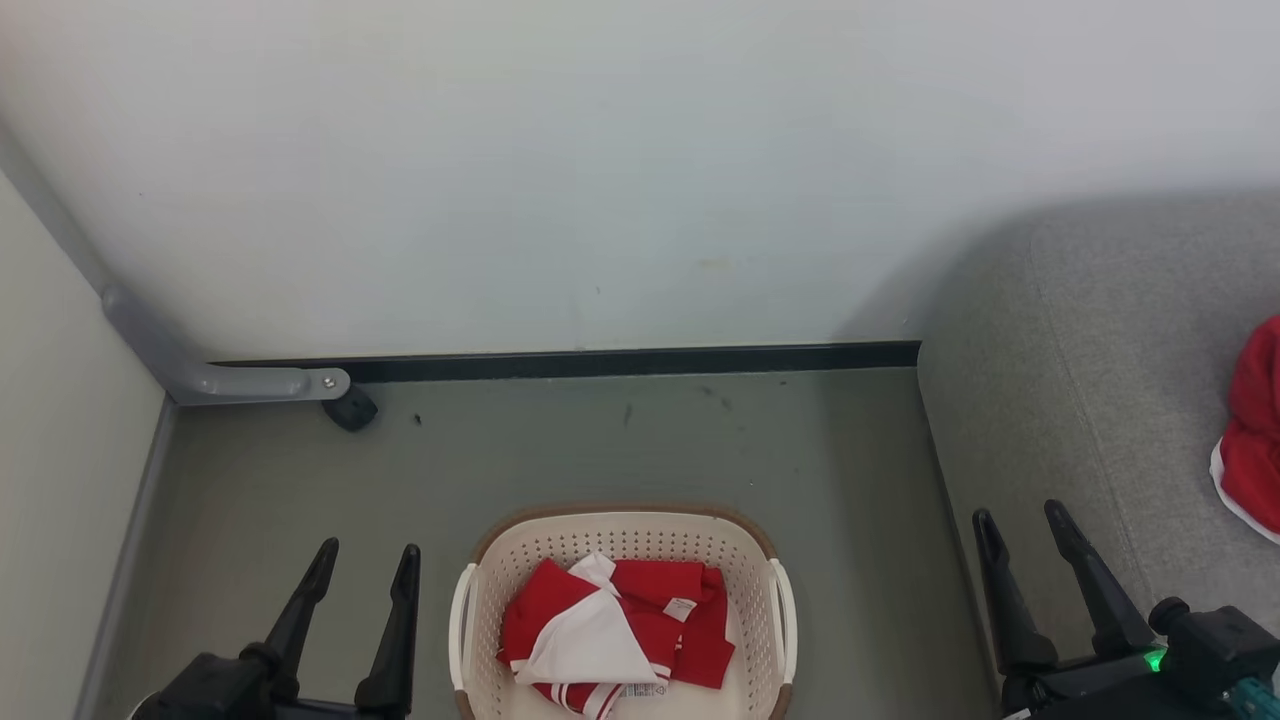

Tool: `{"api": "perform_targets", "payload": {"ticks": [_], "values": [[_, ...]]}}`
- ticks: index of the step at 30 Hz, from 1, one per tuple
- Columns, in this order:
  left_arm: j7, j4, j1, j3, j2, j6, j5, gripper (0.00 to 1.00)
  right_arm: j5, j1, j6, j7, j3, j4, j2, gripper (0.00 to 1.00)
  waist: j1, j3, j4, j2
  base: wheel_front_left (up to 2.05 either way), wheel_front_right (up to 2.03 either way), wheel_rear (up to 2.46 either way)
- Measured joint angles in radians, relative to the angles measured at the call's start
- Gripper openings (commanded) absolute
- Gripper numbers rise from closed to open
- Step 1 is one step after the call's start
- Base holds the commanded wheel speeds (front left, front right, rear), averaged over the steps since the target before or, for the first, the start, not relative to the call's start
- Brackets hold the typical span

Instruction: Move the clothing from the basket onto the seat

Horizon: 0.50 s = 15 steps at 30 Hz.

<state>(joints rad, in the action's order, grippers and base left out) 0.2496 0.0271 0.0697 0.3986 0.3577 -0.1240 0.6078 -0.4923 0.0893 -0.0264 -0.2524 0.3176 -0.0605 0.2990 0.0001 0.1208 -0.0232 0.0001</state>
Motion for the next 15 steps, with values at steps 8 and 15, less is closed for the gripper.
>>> {"api": "perform_targets", "payload": {"ticks": [8, 15], "values": [[-0.012, 0.003, 0.057, 0.008, 0.012, 0.012, -0.009, 1.0, 0.006, 0.0, 0.0, 0.0, -0.007, 0.013, -0.028, 1.0, 0.0, 0.072, -0.023, 0.0, 0.0, 0.0, 0.0], [-0.039, 0.006, 0.121, 0.023, 0.022, 0.038, -0.018, 1.0, 0.021, 0.004, 0.0, 0.0, -0.018, 0.03, -0.049, 1.0, 0.0, 0.15, -0.055, 0.0, 0.0, 0.0, 0.0]]}}
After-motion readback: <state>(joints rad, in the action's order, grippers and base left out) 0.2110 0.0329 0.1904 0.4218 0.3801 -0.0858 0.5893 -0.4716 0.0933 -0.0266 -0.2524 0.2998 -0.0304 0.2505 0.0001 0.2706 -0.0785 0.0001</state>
